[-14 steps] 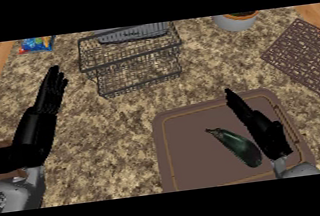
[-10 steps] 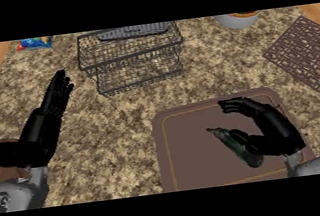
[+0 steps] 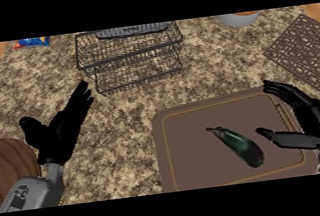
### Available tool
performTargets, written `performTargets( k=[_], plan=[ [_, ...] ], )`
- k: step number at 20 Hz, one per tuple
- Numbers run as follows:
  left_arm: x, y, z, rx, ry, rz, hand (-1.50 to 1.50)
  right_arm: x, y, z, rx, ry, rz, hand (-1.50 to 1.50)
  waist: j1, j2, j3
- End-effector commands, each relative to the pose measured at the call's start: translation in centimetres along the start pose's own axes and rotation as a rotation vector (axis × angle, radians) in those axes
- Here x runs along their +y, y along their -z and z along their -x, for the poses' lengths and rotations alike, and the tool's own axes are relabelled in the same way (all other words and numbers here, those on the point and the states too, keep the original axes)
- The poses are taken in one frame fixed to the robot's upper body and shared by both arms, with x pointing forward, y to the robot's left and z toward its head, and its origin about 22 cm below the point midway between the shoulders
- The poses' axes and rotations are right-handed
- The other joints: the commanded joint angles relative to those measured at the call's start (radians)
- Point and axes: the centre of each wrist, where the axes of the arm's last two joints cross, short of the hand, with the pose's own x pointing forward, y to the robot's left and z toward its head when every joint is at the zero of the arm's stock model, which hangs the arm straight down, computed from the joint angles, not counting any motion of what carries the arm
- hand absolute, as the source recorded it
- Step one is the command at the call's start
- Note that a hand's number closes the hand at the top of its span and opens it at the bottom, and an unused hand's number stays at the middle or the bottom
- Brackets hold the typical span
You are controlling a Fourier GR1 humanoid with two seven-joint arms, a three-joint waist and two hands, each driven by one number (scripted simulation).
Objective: Pick the eggplant from the tray and place it in the tiered basket
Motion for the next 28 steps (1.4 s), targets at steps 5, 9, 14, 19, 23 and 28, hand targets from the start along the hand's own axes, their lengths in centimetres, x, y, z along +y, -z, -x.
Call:
performTargets(
  k=[5, 9, 14, 19, 23, 28],
  plan=[
    [-0.8, 0.3, 0.9, 0.049, -0.042, 0.009, 0.00, -2.2, -2.4, -4.1, -0.033, -0.362, -0.247, -1.50, -0.008, -0.007, -0.003],
    [-0.5, 0.9, 0.4, 0.039, -0.020, -0.021, 0.00, -3.8, -1.2, -9.6, 0.047, -0.614, -0.249, -1.50, -0.019, -0.009, -0.006],
    [-0.8, 0.1, 1.1, 0.037, -0.017, -0.003, 0.00, -1.7, -1.2, -13.9, 0.139, -0.916, -0.220, -1.50, -0.010, -0.013, -0.008],
    [0.3, 1.3, 0.4, 0.040, -0.015, 0.010, 0.00, 5.0, -2.8, -16.9, 0.254, -0.918, -0.245, -1.50, 0.003, -0.004, -0.005],
    [-0.6, 0.5, 0.6, 0.033, -0.020, 0.026, 0.00, 9.6, -2.9, -19.1, 0.318, -0.904, -0.278, -1.50, 0.020, -0.003, -0.004],
    [-0.8, 0.8, 2.4, 0.039, -0.015, 0.027, 0.00, 12.8, -2.9, -17.4, 0.411, -1.056, -0.272, -1.50, 0.014, -0.002, -0.003]
  ],
)
